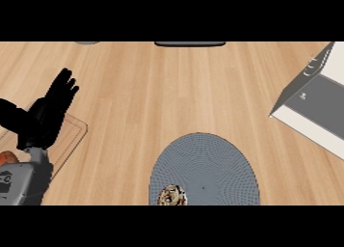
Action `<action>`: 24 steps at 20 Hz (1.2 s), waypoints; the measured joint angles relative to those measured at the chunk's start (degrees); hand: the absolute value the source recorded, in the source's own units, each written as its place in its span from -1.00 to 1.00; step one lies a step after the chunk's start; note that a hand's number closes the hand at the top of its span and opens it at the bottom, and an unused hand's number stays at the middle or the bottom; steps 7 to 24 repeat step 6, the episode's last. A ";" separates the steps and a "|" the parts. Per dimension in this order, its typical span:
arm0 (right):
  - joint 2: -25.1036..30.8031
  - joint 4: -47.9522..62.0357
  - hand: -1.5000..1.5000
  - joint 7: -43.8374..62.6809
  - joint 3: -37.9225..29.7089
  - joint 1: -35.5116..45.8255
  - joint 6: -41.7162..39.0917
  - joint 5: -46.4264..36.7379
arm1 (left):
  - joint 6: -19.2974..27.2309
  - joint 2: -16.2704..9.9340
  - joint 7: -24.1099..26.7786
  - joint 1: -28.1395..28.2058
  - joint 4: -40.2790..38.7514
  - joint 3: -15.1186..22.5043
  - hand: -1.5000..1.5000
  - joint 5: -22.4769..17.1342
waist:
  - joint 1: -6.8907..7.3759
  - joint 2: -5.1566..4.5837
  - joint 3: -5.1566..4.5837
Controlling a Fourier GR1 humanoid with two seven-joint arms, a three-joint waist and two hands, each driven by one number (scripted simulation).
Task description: Pick the bell pepper from the placemat and place it in the tiered shelf
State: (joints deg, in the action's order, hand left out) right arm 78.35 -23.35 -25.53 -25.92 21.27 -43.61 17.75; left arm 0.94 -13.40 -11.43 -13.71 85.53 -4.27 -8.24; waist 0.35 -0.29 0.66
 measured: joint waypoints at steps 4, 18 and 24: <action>0.33 -2.19 -1.00 -0.82 -0.64 -0.99 -0.36 0.79 | 0.23 -0.05 0.37 0.59 -0.01 -0.46 0.00 -0.01 | -0.82 0.17 0.13; 0.42 -3.63 -1.00 -1.76 -0.76 -1.96 -0.17 0.83 | 0.27 0.00 0.80 0.99 -0.09 -0.66 0.00 -0.04 | -1.39 0.25 0.17; 0.42 -3.63 -1.00 -1.76 -0.76 -1.96 -0.17 0.83 | 0.27 0.00 0.80 0.99 -0.09 -0.66 0.00 -0.04 | -1.39 0.25 0.17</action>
